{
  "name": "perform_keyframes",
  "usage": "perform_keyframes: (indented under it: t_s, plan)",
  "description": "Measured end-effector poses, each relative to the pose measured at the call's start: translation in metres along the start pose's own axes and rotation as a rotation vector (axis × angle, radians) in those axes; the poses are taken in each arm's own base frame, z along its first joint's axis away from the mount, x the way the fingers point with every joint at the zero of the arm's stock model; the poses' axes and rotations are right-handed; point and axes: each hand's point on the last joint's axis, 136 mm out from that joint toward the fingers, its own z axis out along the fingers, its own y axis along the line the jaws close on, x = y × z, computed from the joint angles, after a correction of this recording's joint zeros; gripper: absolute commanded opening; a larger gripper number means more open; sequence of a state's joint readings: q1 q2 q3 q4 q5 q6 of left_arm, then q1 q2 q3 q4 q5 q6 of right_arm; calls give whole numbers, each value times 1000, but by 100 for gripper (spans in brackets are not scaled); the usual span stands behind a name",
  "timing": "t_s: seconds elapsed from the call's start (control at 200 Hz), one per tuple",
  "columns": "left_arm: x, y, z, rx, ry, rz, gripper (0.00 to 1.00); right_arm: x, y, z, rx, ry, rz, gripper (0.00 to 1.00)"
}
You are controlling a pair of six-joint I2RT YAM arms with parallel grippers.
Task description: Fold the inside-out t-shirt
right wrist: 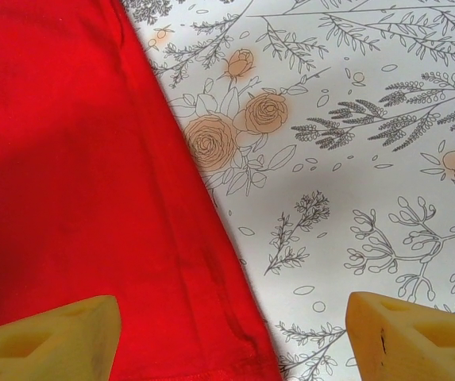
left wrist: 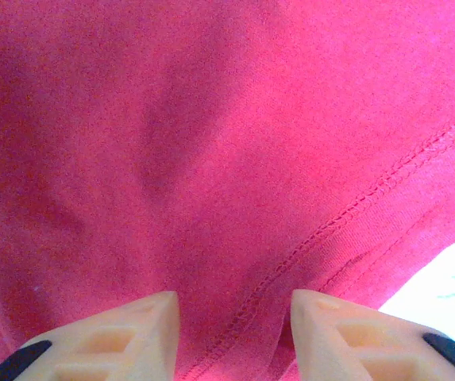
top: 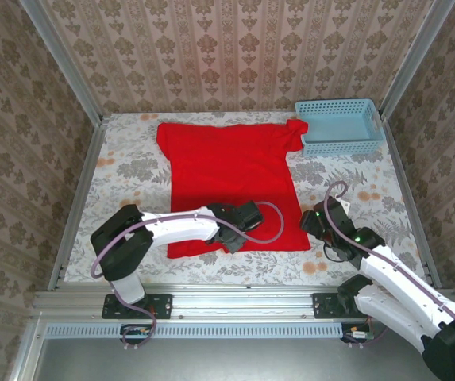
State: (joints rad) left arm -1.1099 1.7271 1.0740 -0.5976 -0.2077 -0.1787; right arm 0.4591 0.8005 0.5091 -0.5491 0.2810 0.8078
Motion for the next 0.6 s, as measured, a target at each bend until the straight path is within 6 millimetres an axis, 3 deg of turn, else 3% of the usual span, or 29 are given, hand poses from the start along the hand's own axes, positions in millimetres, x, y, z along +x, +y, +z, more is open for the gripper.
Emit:
perform_keyframes:
  t_s: [0.6]
  plan:
    - [-2, 4, 6, 15, 3, -29, 6, 0, 0, 0, 0, 0, 0, 77]
